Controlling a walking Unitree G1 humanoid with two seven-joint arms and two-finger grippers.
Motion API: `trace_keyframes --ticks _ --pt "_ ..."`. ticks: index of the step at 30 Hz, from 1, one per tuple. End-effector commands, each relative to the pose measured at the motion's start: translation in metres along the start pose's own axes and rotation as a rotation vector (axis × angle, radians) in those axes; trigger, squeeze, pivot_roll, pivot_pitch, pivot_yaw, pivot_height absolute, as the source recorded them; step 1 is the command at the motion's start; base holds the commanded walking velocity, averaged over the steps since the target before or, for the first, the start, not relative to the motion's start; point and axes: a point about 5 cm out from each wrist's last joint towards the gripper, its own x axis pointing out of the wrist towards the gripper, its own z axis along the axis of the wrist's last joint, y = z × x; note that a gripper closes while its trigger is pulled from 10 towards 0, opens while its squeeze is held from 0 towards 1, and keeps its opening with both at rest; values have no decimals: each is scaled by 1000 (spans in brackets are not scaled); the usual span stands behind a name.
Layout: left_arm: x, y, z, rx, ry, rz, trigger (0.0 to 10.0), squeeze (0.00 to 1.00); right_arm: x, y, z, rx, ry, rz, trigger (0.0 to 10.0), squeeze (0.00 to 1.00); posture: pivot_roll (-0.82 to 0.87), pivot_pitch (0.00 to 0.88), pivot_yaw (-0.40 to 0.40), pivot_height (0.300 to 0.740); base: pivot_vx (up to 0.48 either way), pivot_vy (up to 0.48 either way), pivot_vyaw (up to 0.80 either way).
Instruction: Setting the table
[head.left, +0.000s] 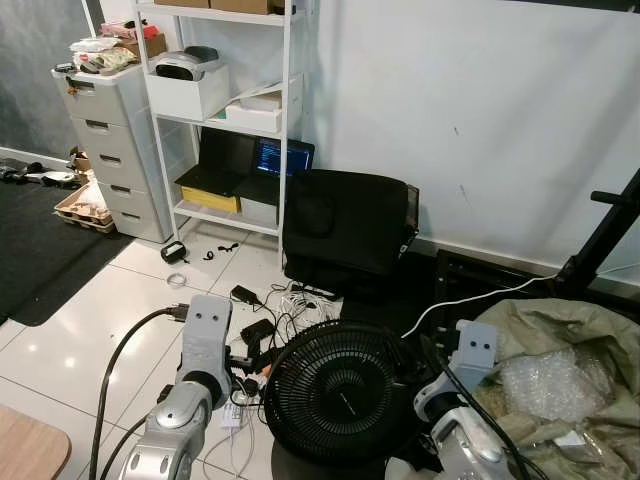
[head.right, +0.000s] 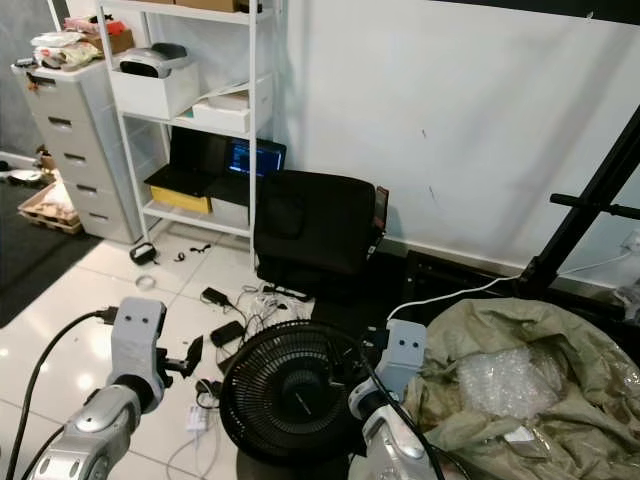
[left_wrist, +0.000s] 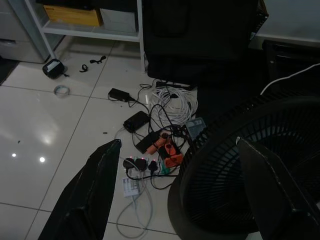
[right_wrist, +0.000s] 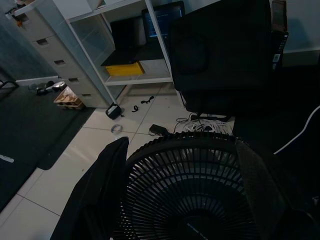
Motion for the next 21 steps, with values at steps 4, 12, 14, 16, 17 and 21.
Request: trace_keyframes --ticks 4,12,14,16,17,21 --pt "-3 1 -7 14 16 10 10000 0 -1 -2 -4 12 23 -6 10000 0 76 43 43 740 -274 0 0" --pt "-4 2 -8 15 18 11 10000 0 -1 -2 -5 9 25 -8 10000 0 76 45 44 740 -271 0 0" --pt "-4 2 -8 15 19 12 10000 0 -1 -2 -5 9 26 -9 10000 0 76 49 46 740 -264 0 0" --pt "-4 2 -8 13 20 12 10000 0 -2 -2 -6 8 27 -9 10000 0 76 49 46 740 -259 0 0" --pt "-4 2 -8 13 20 12 10000 0 -2 -2 -6 8 27 -9 10000 0 76 49 46 740 -259 0 0" --pt "-4 2 -9 13 20 12 10000 0 -2 -2 -6 8 27 -10 10000 0 76 49 46 740 -255 0 0"
